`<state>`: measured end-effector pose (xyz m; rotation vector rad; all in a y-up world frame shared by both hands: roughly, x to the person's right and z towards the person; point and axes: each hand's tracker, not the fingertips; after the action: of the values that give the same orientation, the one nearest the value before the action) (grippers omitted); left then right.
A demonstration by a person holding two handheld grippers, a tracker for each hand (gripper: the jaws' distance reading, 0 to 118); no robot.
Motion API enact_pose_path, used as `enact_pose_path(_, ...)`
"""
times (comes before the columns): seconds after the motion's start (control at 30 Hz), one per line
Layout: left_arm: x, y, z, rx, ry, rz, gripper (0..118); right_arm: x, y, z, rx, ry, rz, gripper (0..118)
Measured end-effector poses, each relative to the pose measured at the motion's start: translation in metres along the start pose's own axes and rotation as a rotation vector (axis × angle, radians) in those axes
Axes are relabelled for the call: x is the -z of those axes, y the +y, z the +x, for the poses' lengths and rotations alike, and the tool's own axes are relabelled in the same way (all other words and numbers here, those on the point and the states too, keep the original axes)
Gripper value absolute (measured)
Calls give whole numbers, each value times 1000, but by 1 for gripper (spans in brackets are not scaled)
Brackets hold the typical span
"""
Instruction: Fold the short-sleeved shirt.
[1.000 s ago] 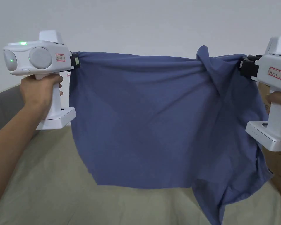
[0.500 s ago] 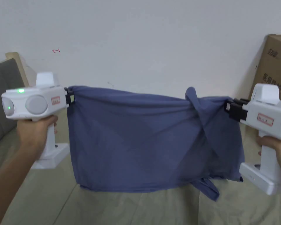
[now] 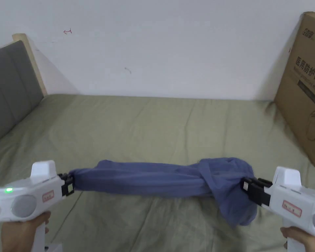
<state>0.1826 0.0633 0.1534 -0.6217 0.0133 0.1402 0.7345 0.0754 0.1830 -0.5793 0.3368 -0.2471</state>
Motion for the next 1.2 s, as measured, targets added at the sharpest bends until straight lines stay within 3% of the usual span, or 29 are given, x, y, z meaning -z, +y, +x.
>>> enact_pose_path(0.37, -93, -132, -23, -70, 58, -140, 0, -81, -132, -11, 100, 15, -115, 4)
enact_pose_path(0.63, -119, -197, -44, -104, 103, -247, 0, -114, -199, -28, 62, 31, -241, 4)
enact_pose_path(0.93, -95, -220, -37, -97, 161, -393, 0, -89, -236, -31, 146, -156, -394, 4)
enact_pose_path(1.03, -100, -212, -29, -104, 171, -406, 0, -82, -233, -39, 136, -192, -405, 4)
enact_pose_path(1.1, -105, -204, -29, -121, 158, -413, 16, -83, -223, -45, 113, -201, -406, 8)
enact_pose_path(1.13, -107, -198, -27, -130, 162, -411, 37, -86, -217, -49, 106, -197, -397, 15)
enact_pose_path(1.17, -110, -190, -25, -133, 158, -410, 61, -89, -209, -52, 94, -197, -389, 29)
enact_pose_path(1.2, -112, -183, -22, -138, 156, -400, 82, -92, -199, -53, 83, -193, -367, 54)
